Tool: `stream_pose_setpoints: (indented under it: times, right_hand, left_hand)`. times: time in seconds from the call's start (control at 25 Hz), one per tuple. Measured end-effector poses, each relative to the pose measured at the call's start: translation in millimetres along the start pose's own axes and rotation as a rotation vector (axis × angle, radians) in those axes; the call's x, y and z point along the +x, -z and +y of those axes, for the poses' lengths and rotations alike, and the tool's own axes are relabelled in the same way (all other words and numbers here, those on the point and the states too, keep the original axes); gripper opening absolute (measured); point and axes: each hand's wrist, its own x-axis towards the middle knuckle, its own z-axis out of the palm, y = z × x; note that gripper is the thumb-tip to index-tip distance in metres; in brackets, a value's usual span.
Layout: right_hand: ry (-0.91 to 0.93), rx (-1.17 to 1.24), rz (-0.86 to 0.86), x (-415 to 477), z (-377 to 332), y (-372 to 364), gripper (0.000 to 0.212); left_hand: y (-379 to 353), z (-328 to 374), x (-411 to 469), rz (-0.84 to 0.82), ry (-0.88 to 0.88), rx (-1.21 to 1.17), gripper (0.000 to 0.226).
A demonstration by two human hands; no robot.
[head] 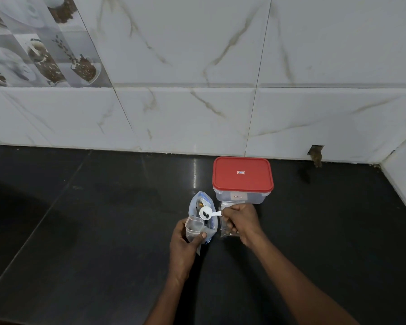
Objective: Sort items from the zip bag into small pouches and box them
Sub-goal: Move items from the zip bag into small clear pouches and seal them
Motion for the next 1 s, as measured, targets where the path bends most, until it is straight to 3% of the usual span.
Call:
stream_pose_setpoints:
  times: [0.2, 0.32, 0.44, 0.52, 0.68, 0.76, 0.92, 1.0]
  right_hand:
    - [0.334, -0.141, 0.033, -23, -12, -1, 0.024]
    - [0.783, -0.414, 0.062, -37, 5, -7, 0.014]
    - [1.239, -0.893, 0.047, -40, 41, -9, 0.022]
    - [1.347, -1.012, 0.047, -39, 59, -9, 0.025]
    - [1.419, -0.975, 0.122, -38, 68, -9, 0.027]
    - [1.308, -0.855, 0.178, -35, 64, -10, 0.026]
    - [0.562, -0.226, 0.253, -30, 44, -12, 0.021]
    - [0.336, -0.094, 0.198, -29, 38, -11, 0.012]
  left_hand:
    - [0, 2, 2, 0.031, 0.016, 0.035, 0.044]
    - [-1, 4, 3, 0.035, 0.015, 0.033, 0.042]
    - [-2, 6, 1, 0.028, -0.016, 0.059, 0.038]
    - [-2, 8, 0, 0.024, -0.021, 0.055, 0.038]
    - [0, 7, -1, 0.019, -0.008, 0.070, 0.038]
    - [-1, 6, 0, 0.021, 0.001, 0.046, 0.040]
    - [0, 6, -1, 0.041, 0.014, 0.026, 0.042]
    - [3, 5, -4, 0.051, 0.016, 0.021, 0.041]
